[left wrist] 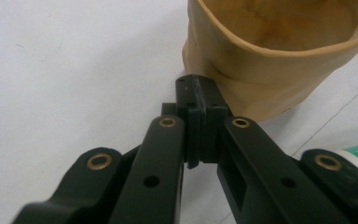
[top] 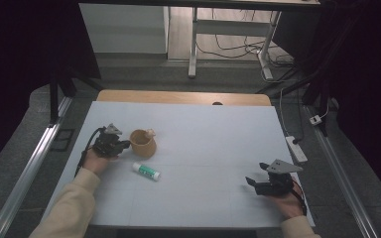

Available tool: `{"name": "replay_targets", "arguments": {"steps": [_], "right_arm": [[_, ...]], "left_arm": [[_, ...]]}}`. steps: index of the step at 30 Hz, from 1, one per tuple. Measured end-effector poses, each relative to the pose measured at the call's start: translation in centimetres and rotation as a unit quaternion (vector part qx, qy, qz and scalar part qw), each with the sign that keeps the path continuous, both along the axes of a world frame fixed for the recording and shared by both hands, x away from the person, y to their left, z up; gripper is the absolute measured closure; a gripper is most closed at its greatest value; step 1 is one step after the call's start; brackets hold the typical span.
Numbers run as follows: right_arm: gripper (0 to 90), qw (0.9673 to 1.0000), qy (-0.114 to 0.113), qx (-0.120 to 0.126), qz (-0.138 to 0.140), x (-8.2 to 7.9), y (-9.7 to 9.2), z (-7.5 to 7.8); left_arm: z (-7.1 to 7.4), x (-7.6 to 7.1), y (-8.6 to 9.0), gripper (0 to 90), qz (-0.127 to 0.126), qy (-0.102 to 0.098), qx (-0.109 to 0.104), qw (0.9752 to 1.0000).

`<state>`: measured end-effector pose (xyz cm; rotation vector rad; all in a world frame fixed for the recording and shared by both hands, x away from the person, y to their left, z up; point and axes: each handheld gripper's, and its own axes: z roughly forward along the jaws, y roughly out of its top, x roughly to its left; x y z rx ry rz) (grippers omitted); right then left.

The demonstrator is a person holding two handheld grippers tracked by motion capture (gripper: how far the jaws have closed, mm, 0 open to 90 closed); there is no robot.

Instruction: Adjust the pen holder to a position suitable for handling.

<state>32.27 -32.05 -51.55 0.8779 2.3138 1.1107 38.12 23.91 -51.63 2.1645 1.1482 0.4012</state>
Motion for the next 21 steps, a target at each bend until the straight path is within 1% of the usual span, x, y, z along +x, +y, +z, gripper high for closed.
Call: {"name": "replay_targets", "arguments": {"steps": [13,16,21], "right_arm": [[21.2,1.0000,0.000,-0.002,0.000,0.00,0.06,-0.06],[21.3,1.0000,0.000,-0.001,0.000,0.00,0.06,-0.05],[21.3,1.0000,0.000,-0.003,0.000,0.00,0.09,-0.08]], "left_arm": [[-0.35,0.17,-0.34,88.7,0.005,0.012,0.005,0.9999],[-0.35,0.19,-0.40,88.8,0.005,0.012,-0.001,0.9999],[-0.39,0.28,-0.60,88.8,0.004,0.012,-0.002,0.9999]]}}
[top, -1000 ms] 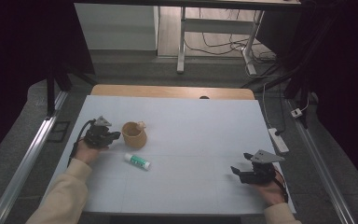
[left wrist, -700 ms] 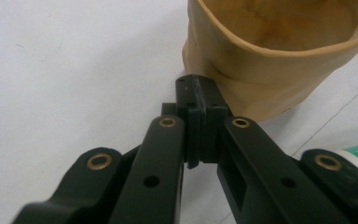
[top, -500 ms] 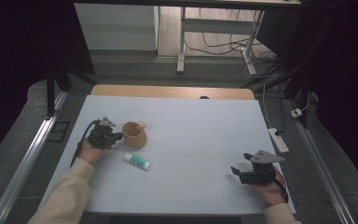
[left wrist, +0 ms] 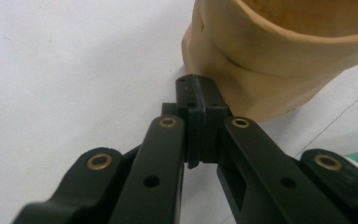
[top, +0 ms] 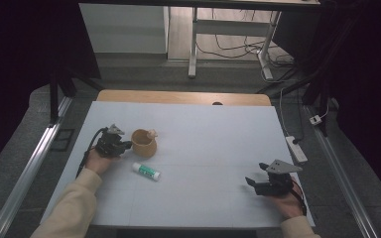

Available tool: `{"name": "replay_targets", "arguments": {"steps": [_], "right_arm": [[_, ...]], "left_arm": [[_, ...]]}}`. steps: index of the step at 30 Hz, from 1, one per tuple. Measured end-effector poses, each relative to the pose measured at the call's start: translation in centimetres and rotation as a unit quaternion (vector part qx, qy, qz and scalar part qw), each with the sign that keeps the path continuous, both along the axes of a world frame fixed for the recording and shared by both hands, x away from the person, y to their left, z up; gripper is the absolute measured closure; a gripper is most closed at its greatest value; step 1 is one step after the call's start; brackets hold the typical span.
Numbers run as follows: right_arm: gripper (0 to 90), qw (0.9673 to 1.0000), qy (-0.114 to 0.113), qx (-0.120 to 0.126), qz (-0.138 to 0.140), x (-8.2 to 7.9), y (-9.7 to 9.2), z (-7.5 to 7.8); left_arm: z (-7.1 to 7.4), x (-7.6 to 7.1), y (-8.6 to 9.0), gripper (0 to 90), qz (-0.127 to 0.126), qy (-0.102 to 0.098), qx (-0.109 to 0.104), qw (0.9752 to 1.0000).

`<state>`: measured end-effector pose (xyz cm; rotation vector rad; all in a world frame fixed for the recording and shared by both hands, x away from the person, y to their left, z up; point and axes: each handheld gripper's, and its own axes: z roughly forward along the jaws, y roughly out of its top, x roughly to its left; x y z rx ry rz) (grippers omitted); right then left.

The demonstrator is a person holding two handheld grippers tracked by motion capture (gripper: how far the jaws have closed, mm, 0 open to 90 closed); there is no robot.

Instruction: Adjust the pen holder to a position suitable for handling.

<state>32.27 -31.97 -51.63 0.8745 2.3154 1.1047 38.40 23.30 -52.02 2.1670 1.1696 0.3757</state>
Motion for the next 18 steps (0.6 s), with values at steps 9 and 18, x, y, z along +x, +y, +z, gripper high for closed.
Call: {"name": "replay_targets", "arguments": {"steps": [9,18], "right_arm": [[21.3,1.0000,-0.001,0.001,0.000,-0.1,0.0,0.1],[21.3,1.0000,0.001,0.001,0.001,0.0,0.0,0.0]], "left_arm": [[-0.2,0.1,-1.0,88.7,-0.016,0.004,0.006,0.9998],[-0.1,0.3,-2.7,88.8,-0.036,0.005,0.009,0.9993]]}}
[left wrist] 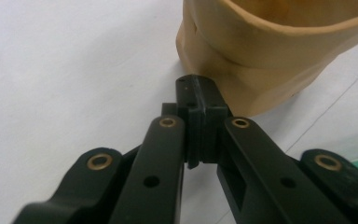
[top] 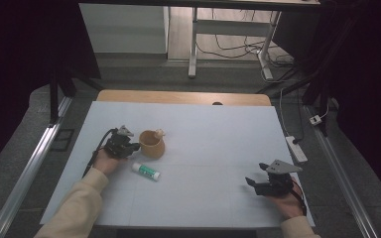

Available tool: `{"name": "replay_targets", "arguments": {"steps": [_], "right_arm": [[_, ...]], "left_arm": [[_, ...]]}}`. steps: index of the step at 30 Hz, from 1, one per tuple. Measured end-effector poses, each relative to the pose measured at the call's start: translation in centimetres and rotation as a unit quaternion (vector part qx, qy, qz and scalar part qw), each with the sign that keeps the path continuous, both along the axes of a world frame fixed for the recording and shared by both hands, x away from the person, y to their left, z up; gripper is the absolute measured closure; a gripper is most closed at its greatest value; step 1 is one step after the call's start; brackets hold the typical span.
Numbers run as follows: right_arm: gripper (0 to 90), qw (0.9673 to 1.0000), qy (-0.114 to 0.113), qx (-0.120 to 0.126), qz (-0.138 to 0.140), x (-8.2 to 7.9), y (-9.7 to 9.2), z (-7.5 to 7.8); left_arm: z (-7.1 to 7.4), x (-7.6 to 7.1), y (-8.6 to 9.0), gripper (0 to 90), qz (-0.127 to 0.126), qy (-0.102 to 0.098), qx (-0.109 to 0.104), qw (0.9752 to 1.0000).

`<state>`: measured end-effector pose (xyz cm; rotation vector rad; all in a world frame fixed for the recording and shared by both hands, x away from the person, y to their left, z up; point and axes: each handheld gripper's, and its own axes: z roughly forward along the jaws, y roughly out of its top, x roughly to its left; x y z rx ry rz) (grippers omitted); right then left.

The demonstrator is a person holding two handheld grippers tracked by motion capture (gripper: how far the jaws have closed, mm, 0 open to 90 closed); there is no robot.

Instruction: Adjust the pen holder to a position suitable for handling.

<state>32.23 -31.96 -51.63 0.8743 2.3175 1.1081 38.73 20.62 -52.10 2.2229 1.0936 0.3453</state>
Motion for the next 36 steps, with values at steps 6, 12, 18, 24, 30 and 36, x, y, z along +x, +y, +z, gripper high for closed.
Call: {"name": "replay_targets", "arguments": {"steps": [6,12,18,24,30,36], "right_arm": [[21.5,1.0000,-0.001,-0.002,-0.002,0.0,0.0,0.1],[22.0,1.0000,-0.004,-0.003,0.000,-0.1,-0.1,0.2],[22.0,1.0000,-0.005,-0.003,0.002,-0.1,0.0,0.1],[22.5,1.0000,-0.004,-0.002,0.003,-0.1,0.0,0.1],[22.6,1.0000,-0.005,-0.002,0.003,-0.2,0.0,0.1],[22.6,1.0000,-0.003,-0.004,0.004,-0.2,0.0,0.1]], "left_arm": [[0.1,0.2,-1.1,88.8,-0.016,0.002,0.002,0.9999],[0.1,0.3,-1.8,88.8,-0.021,0.003,0.002,0.9998],[0.2,0.5,-2.6,88.7,-0.032,0.004,0.005,0.9995],[0.4,0.6,-3.6,88.7,-0.043,0.005,0.011,0.9990],[0.5,0.6,-5.2,88.7,-0.064,0.003,0.016,0.9978],[0.5,1.0,-6.1,88.7,-0.072,0.004,0.016,0.9973]]}}
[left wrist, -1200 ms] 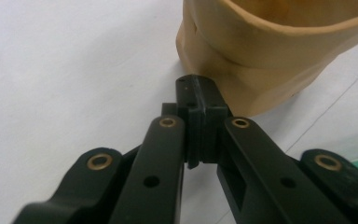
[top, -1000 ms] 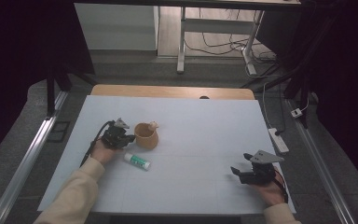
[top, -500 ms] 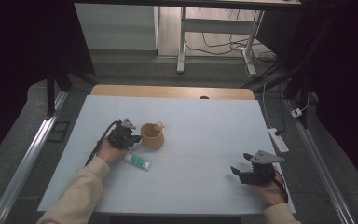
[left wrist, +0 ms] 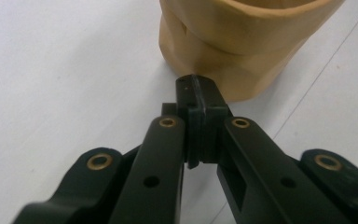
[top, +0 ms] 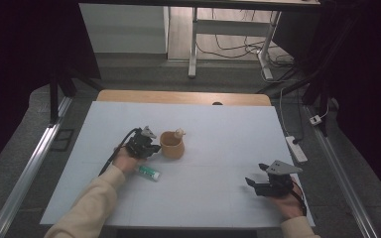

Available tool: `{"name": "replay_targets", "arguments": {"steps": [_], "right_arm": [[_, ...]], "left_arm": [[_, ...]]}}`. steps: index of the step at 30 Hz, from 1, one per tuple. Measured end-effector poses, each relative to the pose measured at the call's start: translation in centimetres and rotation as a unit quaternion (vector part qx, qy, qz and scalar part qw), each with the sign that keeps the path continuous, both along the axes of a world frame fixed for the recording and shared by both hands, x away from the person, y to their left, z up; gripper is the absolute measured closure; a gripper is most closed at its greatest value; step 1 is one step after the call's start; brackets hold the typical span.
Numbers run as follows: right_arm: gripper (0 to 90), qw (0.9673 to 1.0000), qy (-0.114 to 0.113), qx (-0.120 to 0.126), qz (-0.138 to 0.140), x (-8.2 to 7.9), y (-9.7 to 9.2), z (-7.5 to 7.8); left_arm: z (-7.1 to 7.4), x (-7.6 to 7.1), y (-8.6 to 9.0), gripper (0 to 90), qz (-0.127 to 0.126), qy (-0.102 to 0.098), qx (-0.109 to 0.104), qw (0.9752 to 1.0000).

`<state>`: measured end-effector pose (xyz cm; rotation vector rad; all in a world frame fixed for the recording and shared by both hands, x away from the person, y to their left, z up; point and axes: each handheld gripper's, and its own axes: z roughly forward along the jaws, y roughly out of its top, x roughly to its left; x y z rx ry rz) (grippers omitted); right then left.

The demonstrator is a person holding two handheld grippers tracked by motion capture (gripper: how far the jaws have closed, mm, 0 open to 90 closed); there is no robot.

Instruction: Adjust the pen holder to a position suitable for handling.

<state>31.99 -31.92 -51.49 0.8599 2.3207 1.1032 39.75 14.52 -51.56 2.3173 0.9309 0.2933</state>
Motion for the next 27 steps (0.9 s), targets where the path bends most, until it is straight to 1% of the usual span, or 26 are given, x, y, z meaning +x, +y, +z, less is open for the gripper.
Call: {"name": "replay_targets", "arguments": {"steps": [6,12,22,27], "right_arm": [[22.7,1.0000,-0.003,0.001,0.000,0.0,0.0,0.0],[22.7,1.0000,-0.001,0.000,-0.002,-0.1,0.0,0.0],[22.8,1.0000,0.000,-0.003,0.000,0.0,0.0,-0.1],[22.8,1.0000,0.001,-0.001,0.001,0.0,0.0,-0.1]], "left_arm": [[-0.1,0.3,-0.9,88.7,-0.009,0.004,0.003,0.9999],[-0.2,0.6,-1.5,88.7,-0.011,0.004,0.003,0.9999],[-0.3,0.9,-3.1,88.7,-0.026,0.005,0.008,0.9996],[-0.3,1.3,-3.6,88.7,-0.027,0.006,0.007,0.9996]]}}
